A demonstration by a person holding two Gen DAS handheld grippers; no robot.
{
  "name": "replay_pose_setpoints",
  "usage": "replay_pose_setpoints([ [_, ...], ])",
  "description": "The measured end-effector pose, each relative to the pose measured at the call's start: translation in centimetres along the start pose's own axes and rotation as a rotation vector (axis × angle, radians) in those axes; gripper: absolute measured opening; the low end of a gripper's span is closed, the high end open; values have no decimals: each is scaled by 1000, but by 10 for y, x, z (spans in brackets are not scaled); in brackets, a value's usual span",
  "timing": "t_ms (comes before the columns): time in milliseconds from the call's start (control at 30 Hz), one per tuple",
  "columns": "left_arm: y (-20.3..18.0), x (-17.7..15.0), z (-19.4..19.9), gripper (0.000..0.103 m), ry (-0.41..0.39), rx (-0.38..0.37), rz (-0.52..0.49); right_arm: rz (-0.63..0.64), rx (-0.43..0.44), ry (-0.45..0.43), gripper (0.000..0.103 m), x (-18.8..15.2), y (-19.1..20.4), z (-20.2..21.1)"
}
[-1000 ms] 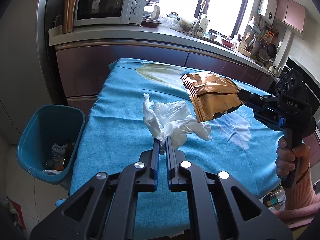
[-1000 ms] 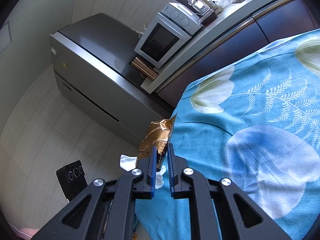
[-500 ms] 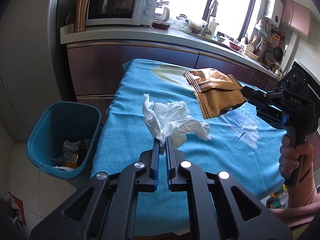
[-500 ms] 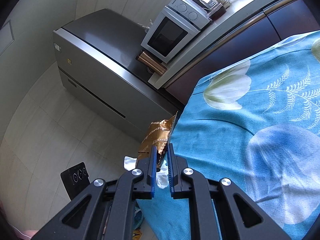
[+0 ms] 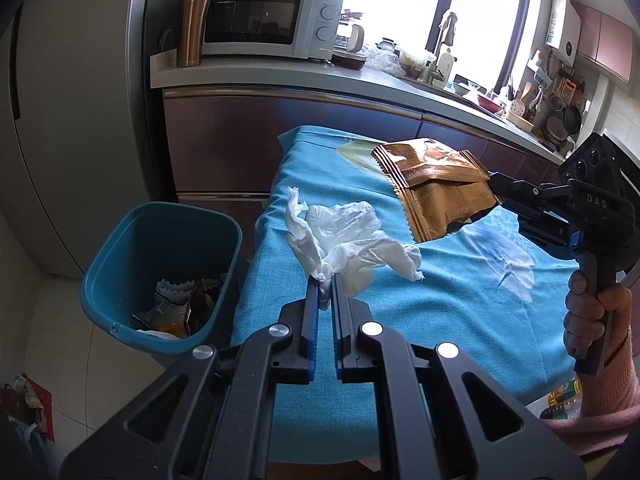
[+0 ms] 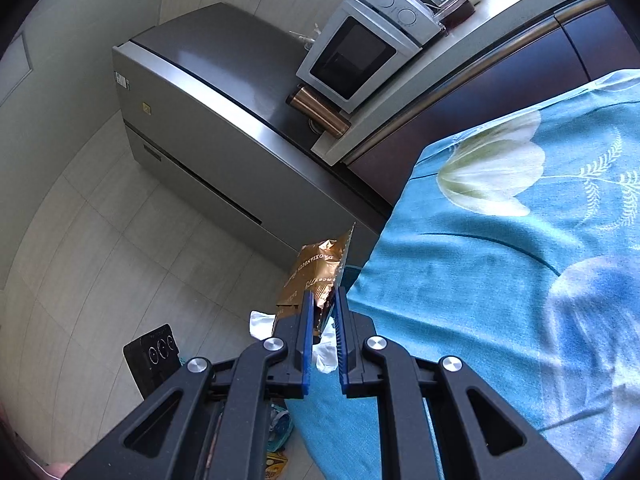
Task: Collect trash
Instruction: 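Carry the gold wrapper and white tissue over the teal bin with both tools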
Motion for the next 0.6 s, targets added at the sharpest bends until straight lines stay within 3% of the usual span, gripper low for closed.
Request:
replay_pose_setpoints([
  [600, 33, 1, 9, 7, -22, 63, 42, 9, 39, 45, 9, 1, 13, -32],
])
Point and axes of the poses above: each gripper's, at about its wrist camera, not at the fingertips, and z roughly against the way its jaws point, y to its left, x to its top, the point moved 1 cm from there along -z, roughly the way its jaws point, and after that the axes turned 2 degrees about z, right-handed, at the moved point
